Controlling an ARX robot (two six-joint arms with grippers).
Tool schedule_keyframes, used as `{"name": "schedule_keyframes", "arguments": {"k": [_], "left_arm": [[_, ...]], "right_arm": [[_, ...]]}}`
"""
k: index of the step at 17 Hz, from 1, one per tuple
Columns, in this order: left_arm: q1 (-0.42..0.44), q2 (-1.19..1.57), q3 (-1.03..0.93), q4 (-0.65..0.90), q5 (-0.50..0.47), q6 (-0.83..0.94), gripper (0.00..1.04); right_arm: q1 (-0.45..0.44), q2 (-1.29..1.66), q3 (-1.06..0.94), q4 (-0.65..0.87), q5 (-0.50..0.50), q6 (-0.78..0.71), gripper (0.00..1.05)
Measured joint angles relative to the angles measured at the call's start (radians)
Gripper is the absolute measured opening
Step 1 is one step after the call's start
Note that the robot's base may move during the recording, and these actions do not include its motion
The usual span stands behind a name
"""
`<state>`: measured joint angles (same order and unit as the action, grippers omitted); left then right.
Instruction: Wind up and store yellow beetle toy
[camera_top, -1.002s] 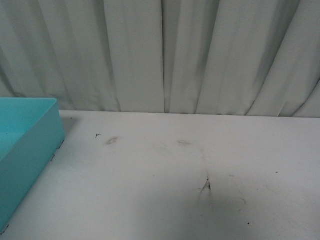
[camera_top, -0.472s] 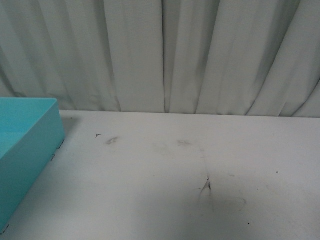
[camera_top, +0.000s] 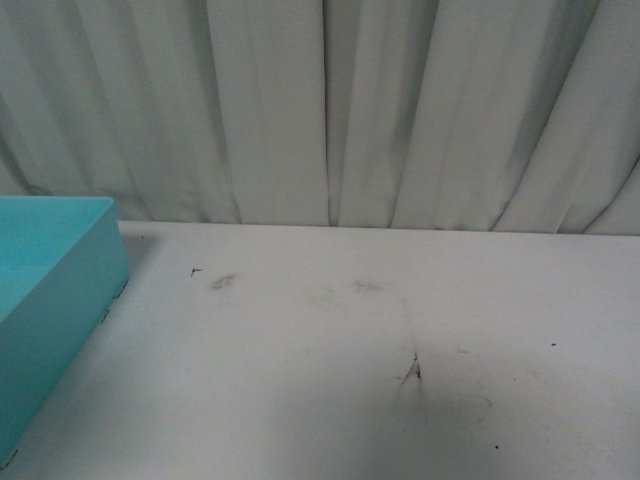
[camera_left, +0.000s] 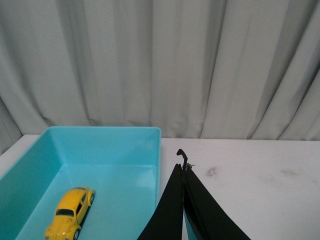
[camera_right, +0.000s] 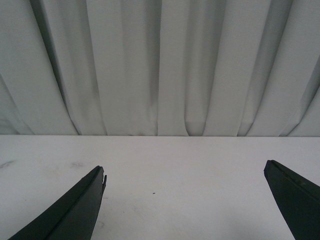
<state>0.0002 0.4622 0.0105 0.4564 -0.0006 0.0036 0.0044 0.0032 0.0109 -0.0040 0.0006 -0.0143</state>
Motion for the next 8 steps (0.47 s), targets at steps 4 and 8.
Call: {"name": "schedule_keyframes", "arguments": {"k": [4, 8], "left_arm": [[0.000, -0.111, 0.000, -0.101, 0.000, 0.000, 0.02], [0.000, -0.196, 0.000, -0.187, 0.000, 0.000, 0.02]], "right_arm": [[0.000, 0.000, 0.000, 0.000, 0.000, 0.000, 0.98], [0.000, 0.000, 0.000, 0.000, 0.000, 0.000, 0.98]]}}
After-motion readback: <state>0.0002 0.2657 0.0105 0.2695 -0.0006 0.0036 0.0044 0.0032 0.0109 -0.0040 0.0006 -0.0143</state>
